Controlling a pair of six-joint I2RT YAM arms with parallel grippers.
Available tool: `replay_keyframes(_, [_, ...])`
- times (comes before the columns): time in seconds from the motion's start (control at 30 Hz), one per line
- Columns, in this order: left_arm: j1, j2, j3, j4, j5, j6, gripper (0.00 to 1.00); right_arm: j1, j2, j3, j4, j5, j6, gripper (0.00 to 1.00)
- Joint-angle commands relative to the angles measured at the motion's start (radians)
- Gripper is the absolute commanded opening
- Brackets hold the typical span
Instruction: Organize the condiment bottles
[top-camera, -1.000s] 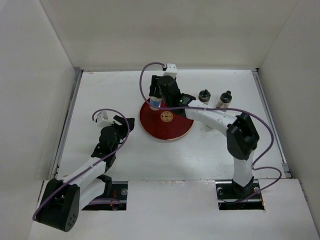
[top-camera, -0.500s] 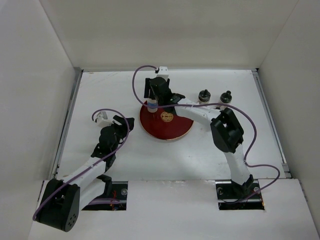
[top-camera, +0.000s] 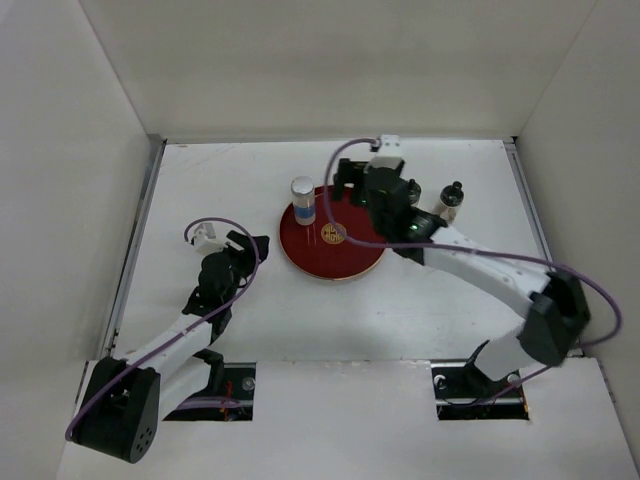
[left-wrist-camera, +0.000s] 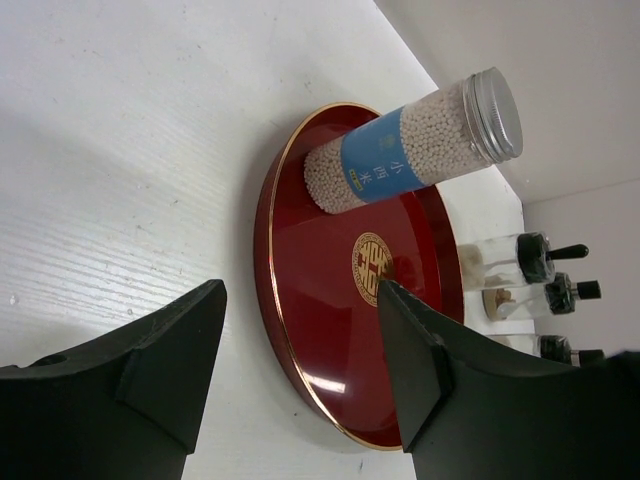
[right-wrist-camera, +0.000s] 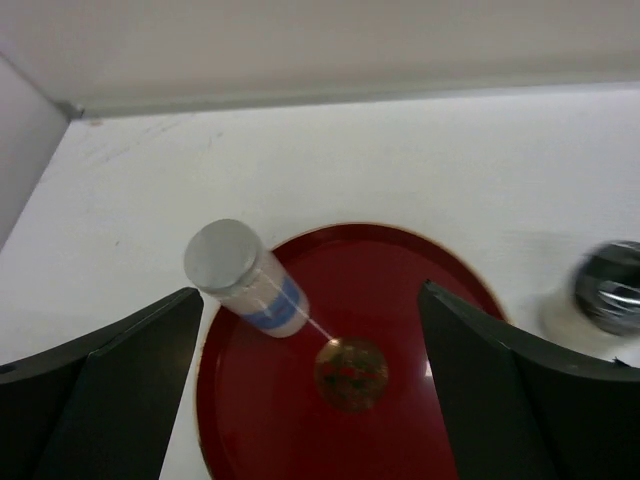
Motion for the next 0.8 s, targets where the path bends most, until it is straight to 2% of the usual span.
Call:
replay_keyframes(0.0, [-0.003,-0.02,-0.004,0.047,0.003,-0.007,0.6,-0.047,-0.214,-0.182,-0.002,0.159,-0.041,0.96])
replay_keyframes(0.13, [-0.012,0.003,0.002,0.051,0.0,-0.01,0.6,-0.128,-0.4,-0.389,-0.103,0.231,-0.003,1.0])
replay_keyframes(0.27, [-0.023,0.014,0.002,0.065,-0.006,-0.015,0.6,-0.243,-0.483,-0.515,-0.177,0.201,0.049,1.0])
replay_keyframes(0.43, [-0.024,0.011,0.002,0.065,-0.009,-0.012,0.6,-0.329,-0.445,-0.559,-0.159,0.052,0.068,1.0])
replay_keyframes(0.67, [-0.024,0.008,-0.002,0.065,-0.019,-0.007,0.6,-0.378,-0.292,-0.529,-0.077,-0.025,0.076,1.0])
replay_keyframes(0.77, [-0.023,0.017,0.001,0.065,-0.009,-0.01,0.6,-0.385,-0.243,-0.517,-0.041,-0.034,0.083,0.94])
